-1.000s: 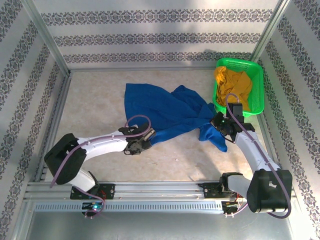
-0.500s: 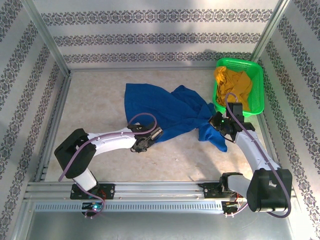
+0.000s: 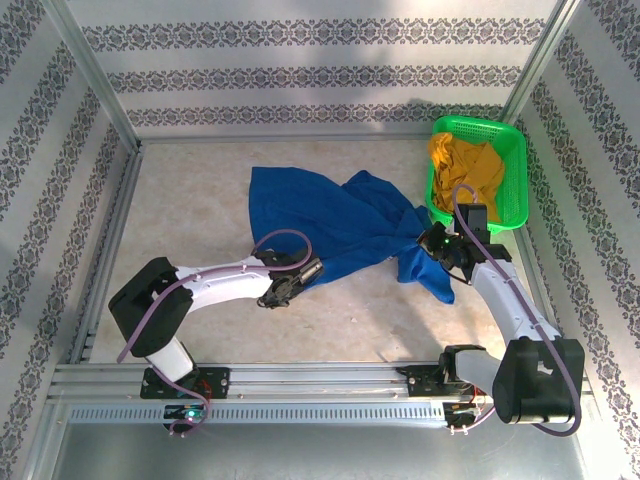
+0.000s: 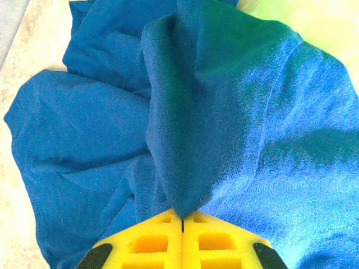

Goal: Fold the inside-out t-shirt

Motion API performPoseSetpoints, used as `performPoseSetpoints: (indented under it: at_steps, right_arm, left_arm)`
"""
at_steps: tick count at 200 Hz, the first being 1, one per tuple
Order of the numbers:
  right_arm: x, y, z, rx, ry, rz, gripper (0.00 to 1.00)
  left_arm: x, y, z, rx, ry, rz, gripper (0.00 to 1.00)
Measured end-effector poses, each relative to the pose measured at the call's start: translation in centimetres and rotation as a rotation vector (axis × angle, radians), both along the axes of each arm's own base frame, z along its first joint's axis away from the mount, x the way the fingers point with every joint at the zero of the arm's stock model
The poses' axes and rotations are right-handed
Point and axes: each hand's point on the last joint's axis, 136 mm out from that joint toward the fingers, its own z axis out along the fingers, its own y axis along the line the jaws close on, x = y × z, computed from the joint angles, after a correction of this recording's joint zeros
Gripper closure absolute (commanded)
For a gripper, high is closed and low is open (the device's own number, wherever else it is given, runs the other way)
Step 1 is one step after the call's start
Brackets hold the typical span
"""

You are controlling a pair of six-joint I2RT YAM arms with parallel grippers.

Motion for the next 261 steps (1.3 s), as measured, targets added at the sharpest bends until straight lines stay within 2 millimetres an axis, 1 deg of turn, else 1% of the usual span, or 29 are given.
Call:
performPoseSetpoints:
  at_steps: [18,27,51,66,84,105,115,126,155,172,193,215,227,245,261]
  right_arm:
    - [0.0,0.0,0.0,0.000,0.000,0.000,1.00]
    - [0.0,0.0,0.1,0.000,-0.001,0.000,1.00]
    - [0.1,0.0,0.3,0.000,-0.007,0.000,1.00]
    - [0.1,-0.1,0.3,0.000,-0.008,-0.002,1.00]
    - [0.0,-0.2,0.5,-0.003,-0.012,-0.007,1.00]
    - [-0.1,-0.9,0.8,-0.012,-0.017,-0.030,1.00]
    - [-0.1,-1.3,1.0,-0.015,-0.022,-0.044,1.00]
    - [-0.1,-1.8,1.2,-0.018,-0.025,-0.063,1.00]
    - [-0.4,-3.1,1.7,-0.034,-0.025,-0.109,1.00]
    - [-0.7,-3.6,2.4,-0.041,-0.036,-0.128,1.00]
    - [-1.4,-4.0,3.0,-0.046,-0.049,-0.145,1.00]
    - [-1.6,-3.7,3.2,-0.035,-0.048,-0.139,1.00]
    - [-1.6,-3.6,3.2,-0.029,-0.046,-0.138,1.00]
    - [-1.7,-3.4,3.4,-0.020,-0.051,-0.130,1.00]
    - [-2.1,-2.9,3.1,-0.008,-0.059,-0.119,1.00]
  left_arm:
    - [0.0,0.2,0.0,0.010,0.001,-0.005,0.91]
    - [-0.1,0.3,0.0,0.014,0.000,-0.005,1.00]
    - [-0.1,0.7,0.2,0.036,-0.003,-0.018,1.00]
    - [0.0,0.8,0.6,0.038,-0.014,-0.025,1.00]
    - [0.1,1.3,1.7,0.048,-0.041,-0.044,1.00]
    - [0.3,2.0,3.6,0.057,-0.092,-0.077,1.00]
    - [0.3,2.7,4.4,0.059,-0.115,-0.094,1.00]
    - [0.1,3.6,4.8,0.071,-0.126,-0.108,1.00]
    - [-0.5,7.6,5.0,0.190,-0.112,-0.146,1.00]
    - [-0.4,9.3,5.5,0.244,-0.113,-0.163,1.00]
    - [0.5,10.7,7.0,0.256,-0.151,-0.169,1.00]
    - [1.6,11.5,9.4,0.259,-0.237,-0.195,1.00]
    - [2.5,11.4,11.0,0.258,-0.295,-0.221,1.00]
    - [3.7,10.8,13.3,0.246,-0.385,-0.273,1.00]
    - [4.4,9.9,14.5,0.229,-0.443,-0.325,1.00]
